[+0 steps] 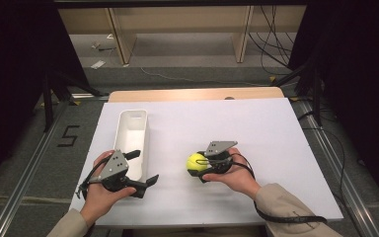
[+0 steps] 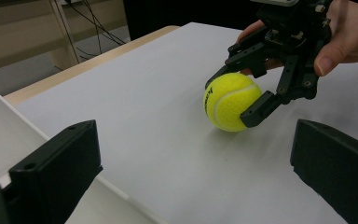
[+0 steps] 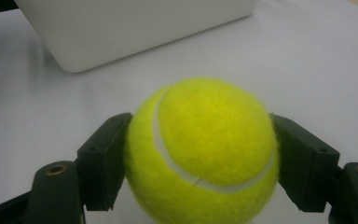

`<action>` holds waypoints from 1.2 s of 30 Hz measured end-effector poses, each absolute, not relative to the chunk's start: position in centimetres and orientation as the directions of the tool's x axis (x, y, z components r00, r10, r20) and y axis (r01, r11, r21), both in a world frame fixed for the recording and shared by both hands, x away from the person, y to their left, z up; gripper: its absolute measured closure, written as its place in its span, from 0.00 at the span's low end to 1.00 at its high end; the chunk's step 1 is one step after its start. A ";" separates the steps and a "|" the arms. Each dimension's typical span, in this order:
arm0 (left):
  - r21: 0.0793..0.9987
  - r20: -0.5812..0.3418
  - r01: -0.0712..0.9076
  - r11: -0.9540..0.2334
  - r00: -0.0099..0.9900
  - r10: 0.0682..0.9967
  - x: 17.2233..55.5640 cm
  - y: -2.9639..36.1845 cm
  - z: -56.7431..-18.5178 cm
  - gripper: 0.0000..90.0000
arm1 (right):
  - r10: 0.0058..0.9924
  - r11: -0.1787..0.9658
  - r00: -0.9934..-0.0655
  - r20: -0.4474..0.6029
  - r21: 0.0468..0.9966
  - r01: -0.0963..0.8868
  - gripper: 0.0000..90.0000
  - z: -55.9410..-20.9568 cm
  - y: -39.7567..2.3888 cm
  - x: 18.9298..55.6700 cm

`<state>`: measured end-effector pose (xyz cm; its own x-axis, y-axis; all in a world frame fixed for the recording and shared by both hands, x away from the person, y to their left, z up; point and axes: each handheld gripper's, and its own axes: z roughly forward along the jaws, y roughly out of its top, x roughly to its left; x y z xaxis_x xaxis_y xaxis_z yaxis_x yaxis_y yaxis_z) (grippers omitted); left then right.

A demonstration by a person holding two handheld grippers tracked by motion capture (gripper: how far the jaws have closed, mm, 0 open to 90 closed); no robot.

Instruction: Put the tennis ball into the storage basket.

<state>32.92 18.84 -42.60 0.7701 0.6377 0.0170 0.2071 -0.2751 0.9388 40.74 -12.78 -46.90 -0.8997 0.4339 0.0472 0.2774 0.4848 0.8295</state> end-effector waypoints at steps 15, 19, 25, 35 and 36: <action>0.940 0.019 0.203 -0.274 0.771 0.637 32.9 18.9 -42.6 0.02 | 0.448 0.433 -0.893 0.047 0.862 0.263 0.30 -45.6 -13.0 41.1; 0.940 0.019 0.204 -0.274 0.770 0.638 33.0 18.9 -42.6 0.02 | 0.453 0.422 -0.890 0.046 0.869 0.259 0.30 -45.3 -13.1 41.2; 0.940 0.018 0.204 -0.273 0.770 0.637 33.0 18.9 -42.6 0.02 | 0.458 0.407 -0.888 0.047 0.877 0.257 0.30 -44.9 -13.1 41.4; 0.940 0.018 0.203 -0.272 0.770 0.638 33.0 18.9 -42.6 0.02 | 0.465 0.392 -0.884 0.052 0.883 0.258 0.30 -44.5 -13.0 41.5; 0.940 0.018 0.204 -0.272 0.770 0.638 33.0 18.9 -42.6 0.02 | 0.464 0.390 -0.884 0.052 0.884 0.257 0.30 -44.4 -12.9 41.5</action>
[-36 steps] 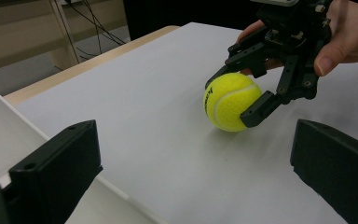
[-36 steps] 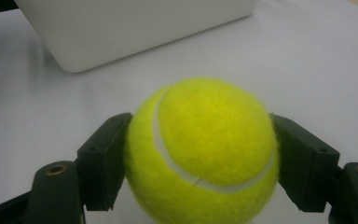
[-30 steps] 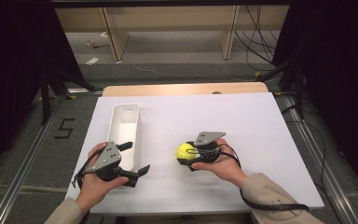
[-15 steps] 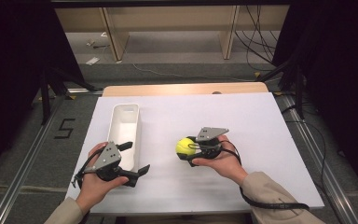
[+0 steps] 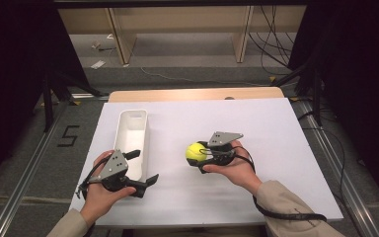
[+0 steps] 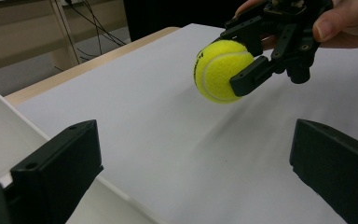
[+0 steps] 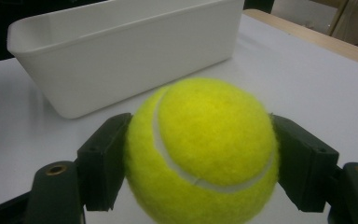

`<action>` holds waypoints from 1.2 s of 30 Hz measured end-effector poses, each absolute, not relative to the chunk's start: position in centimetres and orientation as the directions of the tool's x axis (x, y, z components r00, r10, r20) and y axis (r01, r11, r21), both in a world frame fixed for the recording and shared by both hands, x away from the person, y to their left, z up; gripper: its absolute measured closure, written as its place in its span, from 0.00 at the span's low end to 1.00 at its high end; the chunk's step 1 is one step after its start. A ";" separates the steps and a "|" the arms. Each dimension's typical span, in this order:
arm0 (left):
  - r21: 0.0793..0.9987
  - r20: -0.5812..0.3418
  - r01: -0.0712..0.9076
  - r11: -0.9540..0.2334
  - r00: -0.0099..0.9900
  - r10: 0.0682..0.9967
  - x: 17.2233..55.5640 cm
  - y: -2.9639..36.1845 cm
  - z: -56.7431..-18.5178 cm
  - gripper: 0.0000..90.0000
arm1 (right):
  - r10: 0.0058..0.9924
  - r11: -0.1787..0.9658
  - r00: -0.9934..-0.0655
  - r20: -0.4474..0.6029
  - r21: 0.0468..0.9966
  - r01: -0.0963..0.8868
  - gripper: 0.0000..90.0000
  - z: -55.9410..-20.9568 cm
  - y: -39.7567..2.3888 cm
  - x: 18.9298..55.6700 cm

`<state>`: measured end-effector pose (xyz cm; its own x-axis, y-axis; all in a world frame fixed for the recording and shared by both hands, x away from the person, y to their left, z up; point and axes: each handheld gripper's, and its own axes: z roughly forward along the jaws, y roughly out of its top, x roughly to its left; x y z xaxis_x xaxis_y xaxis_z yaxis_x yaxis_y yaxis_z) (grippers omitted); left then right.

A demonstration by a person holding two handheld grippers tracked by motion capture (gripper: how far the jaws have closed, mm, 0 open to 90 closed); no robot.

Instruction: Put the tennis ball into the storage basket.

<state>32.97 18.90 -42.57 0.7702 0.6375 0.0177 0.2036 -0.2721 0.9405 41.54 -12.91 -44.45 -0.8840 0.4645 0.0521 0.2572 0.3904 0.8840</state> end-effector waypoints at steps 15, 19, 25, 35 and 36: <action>0.941 0.018 0.203 -0.272 0.771 0.637 33.0 18.9 -42.6 0.02 | 0.462 0.380 -0.885 0.055 0.890 0.253 0.30 -44.1 -12.2 41.8; 0.941 0.018 0.202 -0.271 0.770 0.637 33.0 18.9 -42.5 0.02 | 0.466 0.370 -0.883 0.059 0.893 0.255 0.30 -43.8 -12.1 42.0; 0.941 0.018 0.203 -0.271 0.770 0.638 32.9 18.9 -42.5 0.02 | 0.467 0.361 -0.883 0.054 0.899 0.246 0.30 -43.5 -11.9 42.2; 0.941 0.017 0.202 -0.270 0.771 0.637 32.9 18.9 -42.5 0.02 | 0.468 0.359 -0.882 0.053 0.900 0.245 0.30 -43.5 -11.6 42.5; 0.942 0.016 0.202 -0.268 0.771 0.637 33.0 18.9 -42.5 0.02 | 0.467 0.360 -0.883 0.051 0.901 0.242 0.30 -43.4 -11.6 42.5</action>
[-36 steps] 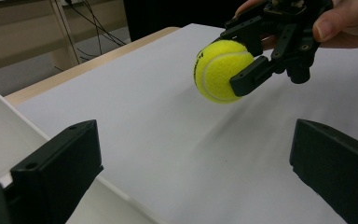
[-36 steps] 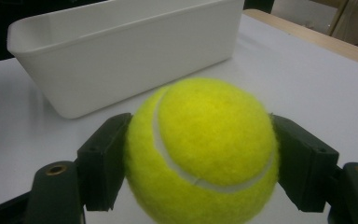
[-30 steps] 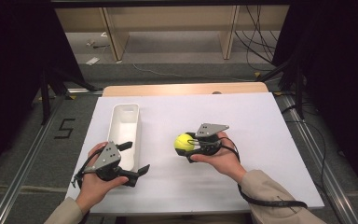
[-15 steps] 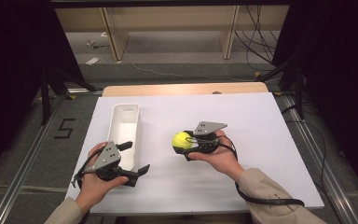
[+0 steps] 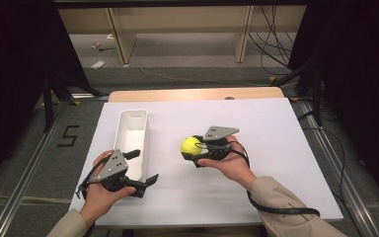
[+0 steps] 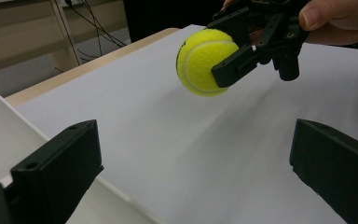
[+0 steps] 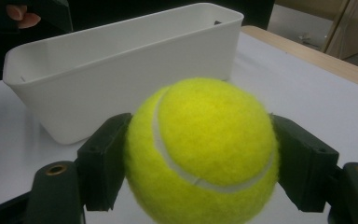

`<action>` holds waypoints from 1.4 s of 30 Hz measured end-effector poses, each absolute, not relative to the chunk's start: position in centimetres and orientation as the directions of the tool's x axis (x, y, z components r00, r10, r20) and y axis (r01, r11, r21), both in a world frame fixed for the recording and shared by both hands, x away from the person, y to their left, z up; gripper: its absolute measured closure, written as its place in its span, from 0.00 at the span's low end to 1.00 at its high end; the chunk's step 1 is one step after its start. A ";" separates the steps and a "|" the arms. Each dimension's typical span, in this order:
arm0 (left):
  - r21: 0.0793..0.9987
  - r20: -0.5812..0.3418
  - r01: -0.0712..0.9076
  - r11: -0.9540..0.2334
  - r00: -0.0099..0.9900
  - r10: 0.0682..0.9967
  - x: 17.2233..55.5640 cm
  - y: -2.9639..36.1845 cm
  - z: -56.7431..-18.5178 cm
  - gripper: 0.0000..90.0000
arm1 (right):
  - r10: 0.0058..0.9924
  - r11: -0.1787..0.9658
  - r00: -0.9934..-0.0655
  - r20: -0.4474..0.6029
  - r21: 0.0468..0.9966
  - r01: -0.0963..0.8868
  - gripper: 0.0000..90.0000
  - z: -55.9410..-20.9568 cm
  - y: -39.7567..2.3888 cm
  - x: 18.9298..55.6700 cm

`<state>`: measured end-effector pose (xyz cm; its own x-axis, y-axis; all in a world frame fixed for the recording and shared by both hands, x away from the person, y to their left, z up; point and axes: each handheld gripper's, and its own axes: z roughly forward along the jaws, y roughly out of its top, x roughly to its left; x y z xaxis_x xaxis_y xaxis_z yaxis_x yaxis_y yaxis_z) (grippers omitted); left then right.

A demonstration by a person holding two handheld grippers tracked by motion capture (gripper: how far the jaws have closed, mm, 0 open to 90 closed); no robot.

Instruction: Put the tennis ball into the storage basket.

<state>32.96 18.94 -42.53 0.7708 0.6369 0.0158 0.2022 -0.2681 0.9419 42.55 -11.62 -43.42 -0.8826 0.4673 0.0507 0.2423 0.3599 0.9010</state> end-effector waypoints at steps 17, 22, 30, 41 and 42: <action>0.942 0.016 0.203 -0.268 0.770 0.638 32.9 18.9 -42.5 0.02 | 0.472 0.349 -0.880 0.048 0.907 0.236 0.30 -43.1 -11.2 43.0; 0.942 0.015 0.203 -0.268 0.770 0.637 33.0 18.9 -42.5 0.02 | 0.471 0.346 -0.881 0.049 0.908 0.235 0.30 -43.1 -11.0 43.0; 0.942 0.016 0.202 -0.268 0.769 0.638 32.9 19.0 -42.5 0.02 | 0.470 0.346 -0.882 0.044 0.909 0.230 0.30 -43.0 -10.8 43.1; 0.942 0.011 0.206 -0.264 0.769 0.639 32.9 18.9 -42.5 0.02 | 0.468 0.343 -0.882 0.044 0.912 0.227 0.30 -42.9 -10.6 43.2; 0.942 0.011 0.206 -0.264 0.769 0.639 32.9 18.9 -42.5 0.02 | 0.469 0.343 -0.882 0.043 0.912 0.227 0.30 -42.8 -10.5 43.3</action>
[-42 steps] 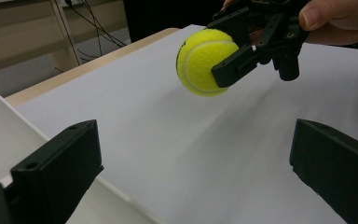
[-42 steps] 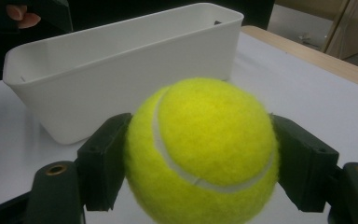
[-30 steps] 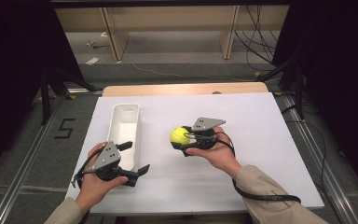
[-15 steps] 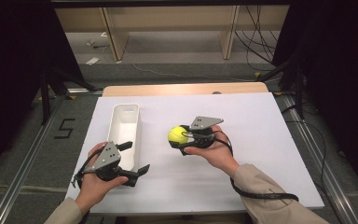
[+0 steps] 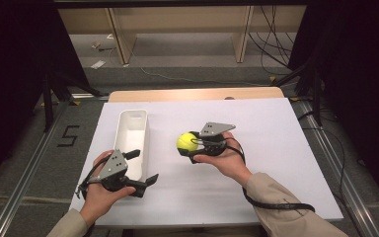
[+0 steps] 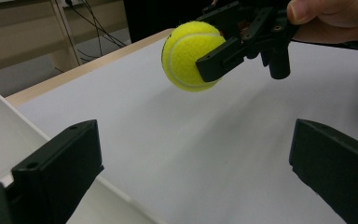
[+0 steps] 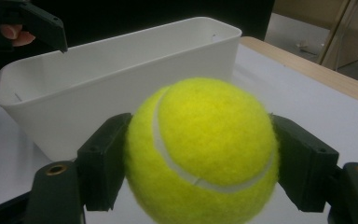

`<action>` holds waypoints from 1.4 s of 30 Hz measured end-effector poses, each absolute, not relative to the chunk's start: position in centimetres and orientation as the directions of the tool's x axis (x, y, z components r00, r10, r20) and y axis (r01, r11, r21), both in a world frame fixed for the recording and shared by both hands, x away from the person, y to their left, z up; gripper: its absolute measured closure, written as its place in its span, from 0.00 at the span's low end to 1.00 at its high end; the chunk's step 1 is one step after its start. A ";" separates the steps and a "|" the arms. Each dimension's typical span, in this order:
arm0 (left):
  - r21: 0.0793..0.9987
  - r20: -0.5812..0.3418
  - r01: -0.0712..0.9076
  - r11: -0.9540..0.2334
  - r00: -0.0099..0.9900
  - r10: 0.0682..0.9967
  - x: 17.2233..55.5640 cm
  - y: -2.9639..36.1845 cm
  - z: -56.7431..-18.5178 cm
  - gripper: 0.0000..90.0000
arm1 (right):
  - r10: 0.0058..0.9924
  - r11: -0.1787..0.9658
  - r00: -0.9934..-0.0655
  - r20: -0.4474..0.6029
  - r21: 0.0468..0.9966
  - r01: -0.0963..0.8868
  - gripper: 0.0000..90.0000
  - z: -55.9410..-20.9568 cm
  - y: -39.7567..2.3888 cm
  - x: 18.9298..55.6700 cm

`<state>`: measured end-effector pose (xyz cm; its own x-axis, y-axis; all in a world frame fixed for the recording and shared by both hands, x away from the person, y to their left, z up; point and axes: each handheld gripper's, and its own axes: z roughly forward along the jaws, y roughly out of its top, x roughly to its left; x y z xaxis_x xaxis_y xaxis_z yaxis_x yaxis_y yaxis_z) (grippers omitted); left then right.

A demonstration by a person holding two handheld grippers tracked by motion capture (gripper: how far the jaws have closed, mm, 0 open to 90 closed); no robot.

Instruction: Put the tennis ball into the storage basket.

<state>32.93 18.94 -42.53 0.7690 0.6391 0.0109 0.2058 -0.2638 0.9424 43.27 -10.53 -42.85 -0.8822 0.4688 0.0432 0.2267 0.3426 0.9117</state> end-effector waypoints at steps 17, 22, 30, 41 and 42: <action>0.942 0.010 0.207 -0.263 0.769 0.639 32.9 18.9 -42.5 0.02 | 0.468 0.335 -0.883 0.041 0.916 0.221 0.30 -42.7 -10.2 43.5; 0.943 0.009 0.207 -0.262 0.769 0.639 32.9 19.0 -42.5 0.02 | 0.468 0.334 -0.882 0.042 0.916 0.221 0.30 -42.6 -10.1 43.6; 0.943 0.009 0.207 -0.262 0.769 0.639 32.9 19.0 -42.5 0.02 | 0.469 0.334 -0.882 0.040 0.917 0.219 0.30 -42.6 -9.9 43.7; 0.942 0.010 0.206 -0.263 0.770 0.638 32.9 19.0 -42.5 0.02 | 0.473 0.326 -0.880 0.042 0.920 0.219 0.30 -42.4 -9.7 43.9; 0.942 0.010 0.206 -0.263 0.770 0.638 32.9 19.0 -42.5 0.02 | 0.473 0.326 -0.880 0.042 0.920 0.219 0.30 -42.4 -9.7 43.9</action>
<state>32.91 18.96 -42.53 0.7697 0.6383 0.0103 0.2059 -0.2634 0.9425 43.92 -9.66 -42.36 -0.8803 0.4726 0.0416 0.2186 0.3263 0.9197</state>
